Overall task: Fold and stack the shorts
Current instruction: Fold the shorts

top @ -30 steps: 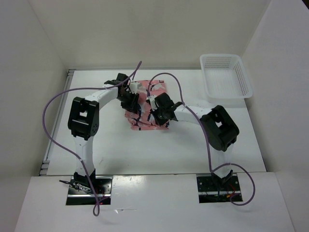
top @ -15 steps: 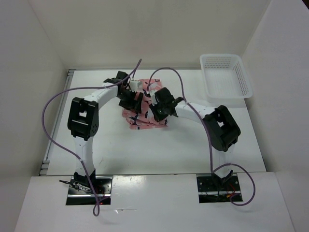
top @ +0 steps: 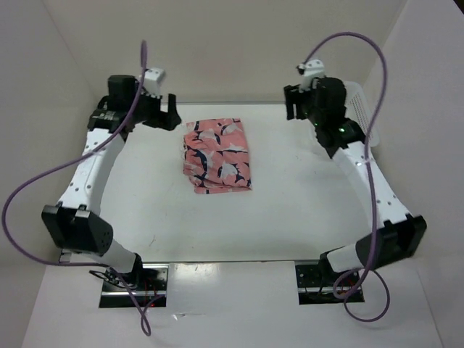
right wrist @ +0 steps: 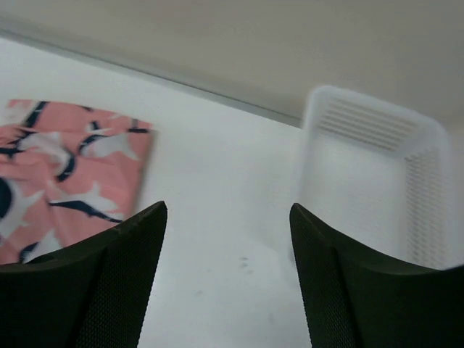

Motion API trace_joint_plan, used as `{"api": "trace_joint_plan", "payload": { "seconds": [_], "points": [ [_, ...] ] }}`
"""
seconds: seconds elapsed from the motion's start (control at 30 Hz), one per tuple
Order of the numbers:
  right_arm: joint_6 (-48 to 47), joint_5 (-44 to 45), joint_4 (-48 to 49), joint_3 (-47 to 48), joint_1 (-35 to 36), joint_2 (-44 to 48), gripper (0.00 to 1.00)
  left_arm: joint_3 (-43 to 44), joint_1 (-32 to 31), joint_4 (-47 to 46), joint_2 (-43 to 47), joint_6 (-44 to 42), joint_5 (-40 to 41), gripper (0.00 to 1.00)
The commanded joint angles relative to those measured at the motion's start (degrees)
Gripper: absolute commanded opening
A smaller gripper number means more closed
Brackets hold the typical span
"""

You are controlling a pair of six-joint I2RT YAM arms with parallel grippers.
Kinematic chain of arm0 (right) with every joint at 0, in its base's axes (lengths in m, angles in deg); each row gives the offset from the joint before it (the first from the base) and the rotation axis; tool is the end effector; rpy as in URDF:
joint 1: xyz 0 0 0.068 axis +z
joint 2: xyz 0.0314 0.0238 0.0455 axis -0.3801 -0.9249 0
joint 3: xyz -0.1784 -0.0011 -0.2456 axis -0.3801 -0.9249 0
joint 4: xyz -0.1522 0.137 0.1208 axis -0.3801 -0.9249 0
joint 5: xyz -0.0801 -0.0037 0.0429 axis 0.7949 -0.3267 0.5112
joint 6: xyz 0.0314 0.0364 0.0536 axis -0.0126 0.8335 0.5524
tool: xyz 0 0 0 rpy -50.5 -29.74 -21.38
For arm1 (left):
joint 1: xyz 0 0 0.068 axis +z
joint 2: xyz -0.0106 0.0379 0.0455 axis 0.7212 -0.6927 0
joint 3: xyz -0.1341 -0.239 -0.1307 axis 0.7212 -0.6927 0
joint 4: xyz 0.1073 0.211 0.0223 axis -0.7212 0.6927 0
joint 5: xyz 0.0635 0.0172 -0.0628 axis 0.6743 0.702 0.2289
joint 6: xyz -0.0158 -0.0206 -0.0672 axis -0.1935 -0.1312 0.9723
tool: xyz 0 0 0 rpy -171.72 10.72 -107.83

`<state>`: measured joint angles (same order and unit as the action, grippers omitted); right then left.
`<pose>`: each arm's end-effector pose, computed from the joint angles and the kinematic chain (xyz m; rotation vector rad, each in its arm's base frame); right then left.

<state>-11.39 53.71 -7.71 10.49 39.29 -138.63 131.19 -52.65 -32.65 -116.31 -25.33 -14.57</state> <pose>0.3112 0.0909 0.4490 -0.3845 1.7933 0.0250 0.3436 -0.0570 0.4250 0.2981 2.0570 -0.3867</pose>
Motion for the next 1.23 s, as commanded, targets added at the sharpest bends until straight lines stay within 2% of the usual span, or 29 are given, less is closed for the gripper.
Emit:
{"api": "trace_joint_plan", "payload": {
  "seconds": [0.0,0.1,0.17,0.37,0.8,1.2],
  "points": [
    [-1.87,3.94,1.15,-8.12,-6.03,6.14,0.75,-6.78,5.87,-1.13,5.42,-0.23,6.9,0.99],
    [-0.29,3.42,4.23,-13.23,-13.24,11.85,0.76,-12.92,15.0,-1.67,9.9,-0.23,6.82,0.99],
    [0.85,2.89,5.99,-16.39,-16.67,14.76,0.78,-15.93,17.48,-1.67,11.94,-0.23,7.69,0.99],
    [1.91,1.39,5.56,-24.39,-19.05,24.26,0.8,-27.01,23.55,-5.01,18.53,-0.23,10.15,0.99],
    [3.14,-0.98,1.87,-30.99,-19.59,30.6,0.84,-29.3,23.55,-5.54,20.74,-0.23,9.72,0.99],
    [3.14,-2.74,0.81,-31.52,-19.59,31.74,0.85,-30.53,23.55,-6.06,22.85,-0.23,10.25,0.99]
  ]
}}
